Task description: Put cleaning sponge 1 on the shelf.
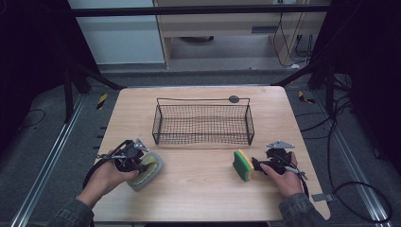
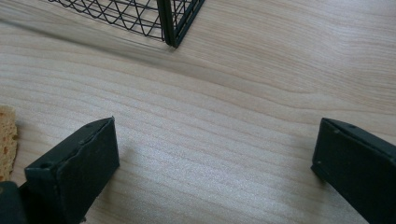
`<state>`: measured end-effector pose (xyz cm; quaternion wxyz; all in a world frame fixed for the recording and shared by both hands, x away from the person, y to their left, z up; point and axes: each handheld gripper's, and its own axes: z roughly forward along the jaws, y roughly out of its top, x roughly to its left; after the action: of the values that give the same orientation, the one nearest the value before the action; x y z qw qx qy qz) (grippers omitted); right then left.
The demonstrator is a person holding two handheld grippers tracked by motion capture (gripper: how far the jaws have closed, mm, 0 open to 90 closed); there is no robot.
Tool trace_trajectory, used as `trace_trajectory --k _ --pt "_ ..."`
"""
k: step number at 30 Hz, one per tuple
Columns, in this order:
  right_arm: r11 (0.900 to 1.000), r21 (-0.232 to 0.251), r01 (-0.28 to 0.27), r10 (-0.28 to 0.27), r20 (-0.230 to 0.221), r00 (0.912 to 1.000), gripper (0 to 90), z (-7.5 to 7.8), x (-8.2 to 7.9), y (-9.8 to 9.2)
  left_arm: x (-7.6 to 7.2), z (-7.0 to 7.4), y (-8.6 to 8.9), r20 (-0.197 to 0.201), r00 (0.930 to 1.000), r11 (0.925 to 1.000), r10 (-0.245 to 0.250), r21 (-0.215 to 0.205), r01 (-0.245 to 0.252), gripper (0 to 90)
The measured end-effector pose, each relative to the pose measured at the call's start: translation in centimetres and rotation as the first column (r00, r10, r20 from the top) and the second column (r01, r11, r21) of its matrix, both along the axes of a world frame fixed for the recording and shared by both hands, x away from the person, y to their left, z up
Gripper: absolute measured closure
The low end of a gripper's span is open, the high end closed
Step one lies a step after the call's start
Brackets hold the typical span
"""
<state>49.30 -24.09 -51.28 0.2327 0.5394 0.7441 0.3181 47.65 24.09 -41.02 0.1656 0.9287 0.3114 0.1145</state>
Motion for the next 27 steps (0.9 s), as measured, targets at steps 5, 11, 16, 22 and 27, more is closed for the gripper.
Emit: trace_trajectory --k 5,11,16,22,27 --pt "1.000 0.000 -0.007 0.007 -0.002 1.0000 0.4 0.0 0.1 0.0 0.5 1.3 -0.1 0.054 0.9970 0.9984 -0.056 0.007 0.055 70.3" --pt "1.000 -0.001 -0.007 0.007 -0.001 1.0000 0.4 0.0 0.1 0.1 0.9 2.6 -0.3 0.111 0.9864 0.9919 -0.122 0.051 0.117 70.3" --pt "1.000 0.000 -0.007 0.007 -0.001 1.0000 0.4 0.0 0.1 0.1 1.6 3.8 -0.2 0.162 0.9735 0.9859 -0.161 0.072 0.151 70.3" --pt "1.000 0.000 -0.007 0.007 -0.001 1.0000 0.4 0.0 0.1 0.0 2.5 5.0 -0.3 0.196 0.9606 0.9791 -0.197 0.091 0.182 70.3" --pt "1.000 0.000 -0.007 0.007 -0.001 1.0000 0.4 0.0 0.1 0.0 3.3 6.3 -0.4 0.221 0.9438 0.9673 -0.245 0.121 0.223 70.4"
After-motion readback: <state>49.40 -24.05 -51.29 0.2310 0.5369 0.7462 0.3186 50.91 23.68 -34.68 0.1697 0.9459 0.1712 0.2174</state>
